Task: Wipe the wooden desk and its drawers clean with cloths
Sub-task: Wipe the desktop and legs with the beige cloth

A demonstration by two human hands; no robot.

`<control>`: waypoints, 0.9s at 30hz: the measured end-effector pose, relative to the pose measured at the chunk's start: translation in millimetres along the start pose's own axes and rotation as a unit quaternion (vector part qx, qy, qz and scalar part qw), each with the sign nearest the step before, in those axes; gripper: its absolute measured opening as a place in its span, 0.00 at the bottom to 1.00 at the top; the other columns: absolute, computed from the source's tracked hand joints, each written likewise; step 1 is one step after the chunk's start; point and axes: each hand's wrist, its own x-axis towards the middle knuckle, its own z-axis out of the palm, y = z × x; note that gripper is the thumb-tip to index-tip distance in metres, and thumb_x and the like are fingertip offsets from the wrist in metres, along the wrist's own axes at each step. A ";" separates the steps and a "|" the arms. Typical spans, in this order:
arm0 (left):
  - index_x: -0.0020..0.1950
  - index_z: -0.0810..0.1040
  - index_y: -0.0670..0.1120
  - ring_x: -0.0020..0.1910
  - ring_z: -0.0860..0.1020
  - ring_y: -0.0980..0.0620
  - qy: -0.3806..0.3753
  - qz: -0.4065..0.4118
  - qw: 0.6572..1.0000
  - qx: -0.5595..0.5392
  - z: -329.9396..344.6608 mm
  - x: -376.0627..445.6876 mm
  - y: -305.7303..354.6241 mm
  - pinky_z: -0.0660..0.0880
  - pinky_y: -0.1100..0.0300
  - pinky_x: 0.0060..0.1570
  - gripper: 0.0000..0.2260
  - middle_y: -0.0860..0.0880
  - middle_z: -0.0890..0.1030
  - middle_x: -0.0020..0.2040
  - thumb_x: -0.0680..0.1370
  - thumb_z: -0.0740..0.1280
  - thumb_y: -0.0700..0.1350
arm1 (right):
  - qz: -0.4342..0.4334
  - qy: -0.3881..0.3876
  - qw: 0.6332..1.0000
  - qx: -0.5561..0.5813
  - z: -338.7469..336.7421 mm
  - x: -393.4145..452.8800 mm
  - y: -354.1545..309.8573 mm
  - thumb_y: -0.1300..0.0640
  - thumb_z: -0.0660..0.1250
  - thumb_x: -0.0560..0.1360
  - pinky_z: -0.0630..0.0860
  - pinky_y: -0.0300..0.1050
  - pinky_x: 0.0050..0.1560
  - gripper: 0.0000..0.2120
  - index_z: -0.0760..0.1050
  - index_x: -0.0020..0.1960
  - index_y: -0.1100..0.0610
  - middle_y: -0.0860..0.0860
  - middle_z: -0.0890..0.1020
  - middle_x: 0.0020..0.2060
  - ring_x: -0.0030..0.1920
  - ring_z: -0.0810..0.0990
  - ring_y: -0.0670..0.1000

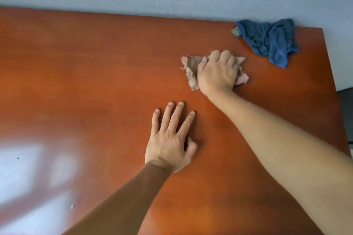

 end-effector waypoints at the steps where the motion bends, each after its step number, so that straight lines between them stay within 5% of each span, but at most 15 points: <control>1: 0.80 0.69 0.51 0.83 0.54 0.41 0.009 0.001 1.000 -0.014 -0.9 -0.2 -0.9 0.52 0.34 0.79 0.31 0.44 0.62 0.83 0.76 0.60 0.53 | -0.004 0.006 1.000 0.008 -0.3 -20.1 -3.8 0.48 0.56 0.79 0.72 0.60 0.54 0.18 0.76 0.54 0.61 0.62 0.78 0.52 0.54 0.77 0.65; 5: 0.66 0.79 0.40 0.77 0.68 0.37 0.095 -0.018 0.983 -0.158 -2.0 -3.7 -7.6 0.61 0.38 0.77 0.22 0.39 0.75 0.72 0.74 0.59 0.43 | -0.035 0.003 0.999 0.017 -7.2 -85.4 -8.6 0.49 0.59 0.79 0.73 0.58 0.50 0.15 0.75 0.51 0.60 0.61 0.78 0.49 0.51 0.77 0.64; 7: 0.54 0.78 0.36 0.64 0.74 0.36 0.161 -0.068 0.954 -0.244 -7.9 -14.2 -9.3 0.71 0.40 0.66 0.14 0.39 0.77 0.62 0.71 0.60 0.37 | -0.018 0.011 1.000 0.020 -9.7 -114.1 -12.1 0.49 0.60 0.78 0.73 0.57 0.48 0.13 0.75 0.49 0.59 0.60 0.77 0.48 0.50 0.77 0.63; 10: 0.49 0.74 0.37 0.54 0.73 0.39 0.245 -0.124 0.926 -0.258 -25.2 -47.5 -7.1 0.74 0.45 0.54 0.09 0.40 0.74 0.55 0.69 0.61 0.32 | -0.023 -0.019 0.999 0.042 -10.9 -177.5 -35.6 0.50 0.57 0.79 0.75 0.56 0.43 0.12 0.74 0.48 0.58 0.59 0.77 0.46 0.48 0.77 0.62; 13: 0.53 0.77 0.36 0.54 0.73 0.39 0.237 -0.082 0.942 -0.223 -40.4 -90.0 -0.2 0.71 0.49 0.56 0.10 0.39 0.75 0.56 0.73 0.61 0.32 | -0.133 -0.102 0.985 0.036 -17.7 -249.3 -53.7 0.59 0.42 0.81 0.74 0.52 0.43 0.23 0.76 0.50 0.57 0.58 0.78 0.46 0.49 0.77 0.61; 17: 0.63 0.78 0.39 0.61 0.75 0.39 0.133 -0.128 0.963 -0.198 -24.9 -116.7 -5.9 0.71 0.46 0.64 0.17 0.41 0.76 0.64 0.81 0.56 0.44 | -0.236 -0.144 0.937 0.212 -35.6 -263.8 -13.9 0.55 0.56 0.79 0.79 0.53 0.47 0.13 0.79 0.50 0.54 0.53 0.83 0.46 0.49 0.81 0.57; 19: 0.68 0.77 0.39 0.67 0.74 0.36 0.076 -0.146 0.976 -0.141 -11.7 -122.2 -2.3 0.70 0.42 0.69 0.20 0.40 0.76 0.69 0.84 0.55 0.49 | -0.194 -0.103 0.931 0.290 -39.8 -247.6 19.9 0.56 0.62 0.78 0.79 0.53 0.47 0.08 0.80 0.50 0.52 0.50 0.84 0.47 0.48 0.82 0.55; 22: 0.71 0.75 0.40 0.71 0.71 0.36 0.050 -0.225 0.969 -0.089 3.4 -112.8 17.7 0.67 0.40 0.71 0.24 0.39 0.74 0.72 0.84 0.55 0.55 | -0.023 0.031 0.983 0.181 -24.2 -218.6 57.4 0.58 0.62 0.75 0.77 0.53 0.53 0.15 0.77 0.61 0.55 0.54 0.79 0.58 0.57 0.79 0.58; 24: 0.76 0.70 0.39 0.76 0.66 0.37 0.044 -0.263 0.962 -0.067 9.1 -95.9 29.6 0.61 0.40 0.75 0.28 0.38 0.70 0.76 0.84 0.53 0.57 | 0.073 0.035 0.991 0.111 -12.4 -209.4 61.3 0.54 0.59 0.78 0.70 0.57 0.68 0.23 0.70 0.71 0.61 0.58 0.72 0.70 0.69 0.71 0.60; 27: 0.83 0.57 0.38 0.84 0.51 0.41 0.035 -0.241 0.969 -0.025 18.2 -89.5 29.7 0.48 0.41 0.81 0.33 0.39 0.56 0.84 0.85 0.52 0.58 | 0.075 0.016 0.995 0.070 -0.6 -208.2 61.7 0.51 0.55 0.80 0.62 0.57 0.74 0.28 0.64 0.76 0.63 0.58 0.67 0.75 0.75 0.64 0.59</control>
